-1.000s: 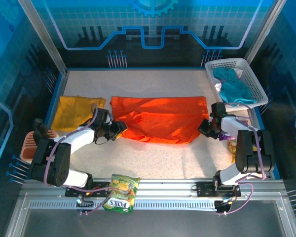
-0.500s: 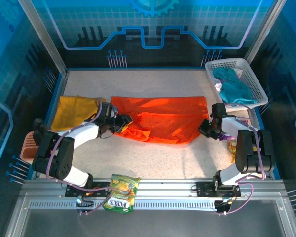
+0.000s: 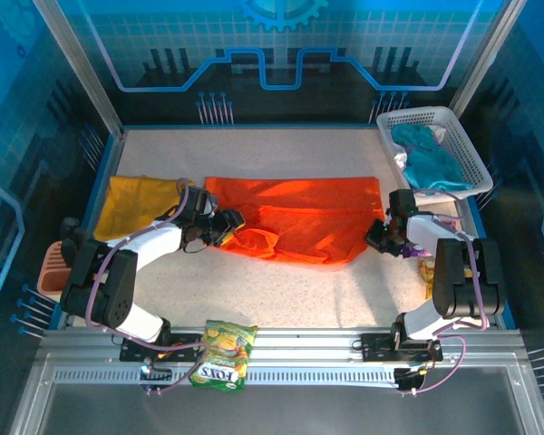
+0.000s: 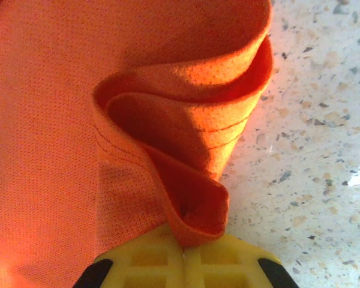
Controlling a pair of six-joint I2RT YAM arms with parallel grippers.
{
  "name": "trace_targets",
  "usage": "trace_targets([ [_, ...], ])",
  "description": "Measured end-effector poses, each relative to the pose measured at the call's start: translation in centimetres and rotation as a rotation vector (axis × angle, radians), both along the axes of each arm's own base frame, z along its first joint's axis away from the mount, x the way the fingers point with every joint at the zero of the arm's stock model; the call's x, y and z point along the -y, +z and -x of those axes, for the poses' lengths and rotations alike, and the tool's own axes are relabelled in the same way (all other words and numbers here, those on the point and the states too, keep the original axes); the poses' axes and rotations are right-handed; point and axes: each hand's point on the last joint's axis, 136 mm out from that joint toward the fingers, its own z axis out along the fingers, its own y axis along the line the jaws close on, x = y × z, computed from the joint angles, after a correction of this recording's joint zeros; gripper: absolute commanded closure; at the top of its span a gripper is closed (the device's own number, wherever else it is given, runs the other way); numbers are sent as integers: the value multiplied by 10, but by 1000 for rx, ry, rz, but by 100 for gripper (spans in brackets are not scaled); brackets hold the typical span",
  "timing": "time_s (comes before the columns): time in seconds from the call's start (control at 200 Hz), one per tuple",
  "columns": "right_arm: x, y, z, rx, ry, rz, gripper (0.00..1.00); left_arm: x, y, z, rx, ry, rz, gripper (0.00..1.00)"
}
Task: Fold and stack the t-shirts
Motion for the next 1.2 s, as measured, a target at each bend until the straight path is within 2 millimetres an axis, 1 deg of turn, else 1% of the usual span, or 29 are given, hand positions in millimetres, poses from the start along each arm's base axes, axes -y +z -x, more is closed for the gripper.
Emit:
trace_targets([
  [0.135, 0, -1, 0, 3, 0, -9, 100, 5, -1, -1, -10, 10, 16, 41],
  [0.335, -1, -1, 0, 6, 0, -12, 100, 25, -10, -2, -46, 23, 61, 38],
  [0.48, -1, 0, -1, 10, 1, -14, 100, 36, -13, -6, -56, 44, 98, 39],
  [0.595, -1, -1, -1, 12, 1, -14, 100, 36, -13, -11, -58, 79, 108, 43],
  [0.791, -1, -1, -1, 14, 1, -15, 100, 30, -15, -15, -60, 124, 93, 54],
  [0.841, -1, -1, -2, 15, 1, -15, 100, 29, -16, -15, -62, 128, 87, 59],
  [0.911, -1, -2, -1, 15, 0, -15, 100, 29, -18, -15, -64, 131, 82, 68],
  [1.096, 1, 0, 3, 19, -18, -23, 100, 26, -21, -16, -73, 145, 67, 99],
  [1.161, 3, 1, 6, 19, -33, -26, 100, 24, -23, -15, -74, 145, 52, 100],
  [1.201, 5, 3, 9, 20, -46, -28, 97, 22, -22, -13, -73, 140, 37, 100],
])
